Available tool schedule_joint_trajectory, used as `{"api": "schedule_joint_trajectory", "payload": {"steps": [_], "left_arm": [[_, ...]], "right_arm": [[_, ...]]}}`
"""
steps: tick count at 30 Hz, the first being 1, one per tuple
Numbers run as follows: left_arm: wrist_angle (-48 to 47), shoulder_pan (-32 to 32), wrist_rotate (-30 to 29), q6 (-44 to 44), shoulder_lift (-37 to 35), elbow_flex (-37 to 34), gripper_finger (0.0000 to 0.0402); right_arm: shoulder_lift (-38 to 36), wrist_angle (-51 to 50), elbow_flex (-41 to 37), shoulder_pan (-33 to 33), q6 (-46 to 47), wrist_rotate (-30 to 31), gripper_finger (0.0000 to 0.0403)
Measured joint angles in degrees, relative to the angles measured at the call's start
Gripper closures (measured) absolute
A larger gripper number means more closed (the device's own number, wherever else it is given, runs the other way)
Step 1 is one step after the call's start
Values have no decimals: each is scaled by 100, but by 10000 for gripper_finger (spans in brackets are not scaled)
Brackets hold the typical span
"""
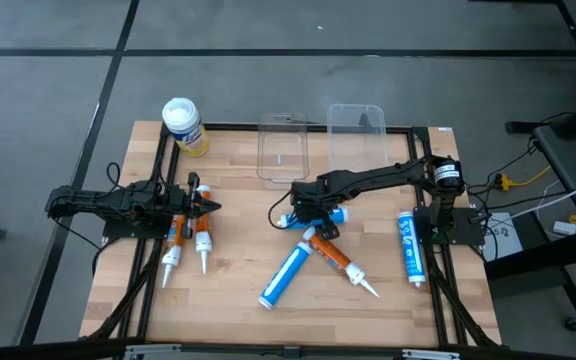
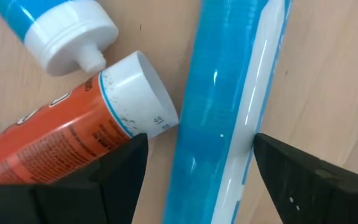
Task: Pick & place silicon tubes, Sealant and Lysol wipes
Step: Put the top blue sealant into the right transparent bin
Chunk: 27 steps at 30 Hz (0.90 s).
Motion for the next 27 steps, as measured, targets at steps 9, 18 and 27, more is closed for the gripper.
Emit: {"api": "schedule_joint_trajectory", "payload": {"steps": [9, 18, 27], "left_arm": [[0, 0, 1, -1, 0, 0, 391], [0, 0, 1, -1, 0, 0, 394], [0, 0, 1, 0, 0, 0, 389]], "right_arm": [[9, 41, 0, 0, -99, 2, 111], [336, 85, -2, 0, -121, 33, 111], [512, 128, -7, 0, 19, 52, 113]]}}
